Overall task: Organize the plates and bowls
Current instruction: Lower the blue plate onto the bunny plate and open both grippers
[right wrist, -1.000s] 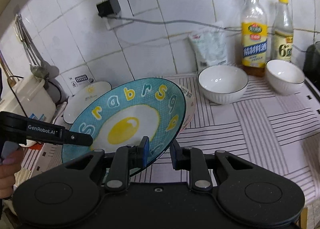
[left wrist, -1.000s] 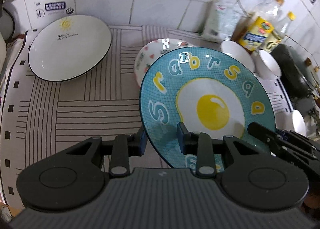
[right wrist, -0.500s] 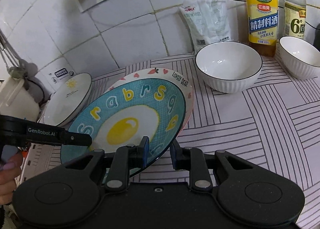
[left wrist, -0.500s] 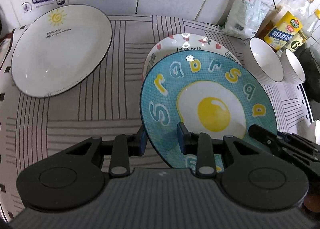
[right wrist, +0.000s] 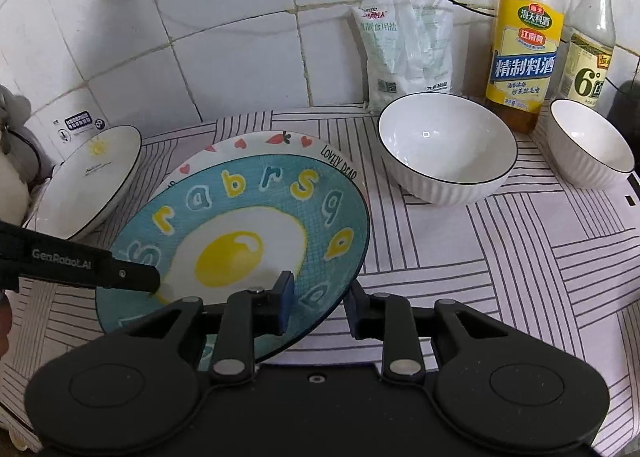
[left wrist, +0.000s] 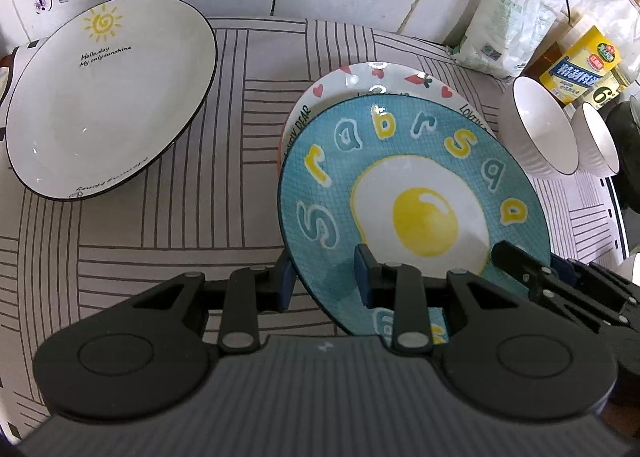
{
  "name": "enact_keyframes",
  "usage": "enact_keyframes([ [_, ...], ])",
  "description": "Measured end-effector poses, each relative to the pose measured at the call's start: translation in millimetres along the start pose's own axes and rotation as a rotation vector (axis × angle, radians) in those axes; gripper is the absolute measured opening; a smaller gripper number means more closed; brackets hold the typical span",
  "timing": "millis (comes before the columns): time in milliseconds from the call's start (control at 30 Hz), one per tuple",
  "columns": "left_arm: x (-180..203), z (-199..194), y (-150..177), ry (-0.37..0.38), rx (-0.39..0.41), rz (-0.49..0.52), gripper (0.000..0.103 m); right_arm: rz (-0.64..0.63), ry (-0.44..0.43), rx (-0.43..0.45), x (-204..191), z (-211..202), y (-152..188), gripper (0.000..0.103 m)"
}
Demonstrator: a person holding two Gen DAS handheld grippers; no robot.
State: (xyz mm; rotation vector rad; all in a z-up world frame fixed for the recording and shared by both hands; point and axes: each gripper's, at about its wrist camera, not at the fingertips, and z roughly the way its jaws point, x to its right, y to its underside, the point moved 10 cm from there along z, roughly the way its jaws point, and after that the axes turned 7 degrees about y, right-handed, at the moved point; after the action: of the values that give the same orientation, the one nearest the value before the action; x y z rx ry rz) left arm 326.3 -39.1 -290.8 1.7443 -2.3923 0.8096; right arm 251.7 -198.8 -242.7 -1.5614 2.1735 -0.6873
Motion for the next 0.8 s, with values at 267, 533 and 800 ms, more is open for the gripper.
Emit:
enact_keyframes([
  [267,1.8,5.0,-0.8,-0.003,-0.032,-0.004,0.028,-0.057,0.064,0.013,-3.5,10.7,-4.0,0.040],
  [533,-0.1,9.5,1.1,0.013,-0.053,-0.042,0.028,-0.066,0.080,0.034,-2.6,19.8,-8.5,0.041],
  [800,6.5,-2.5,3.0,0.042,-0.031,-0.085,0.030,-0.124,0.115,0.043,-5.5,15.6,-10.3,0.041],
])
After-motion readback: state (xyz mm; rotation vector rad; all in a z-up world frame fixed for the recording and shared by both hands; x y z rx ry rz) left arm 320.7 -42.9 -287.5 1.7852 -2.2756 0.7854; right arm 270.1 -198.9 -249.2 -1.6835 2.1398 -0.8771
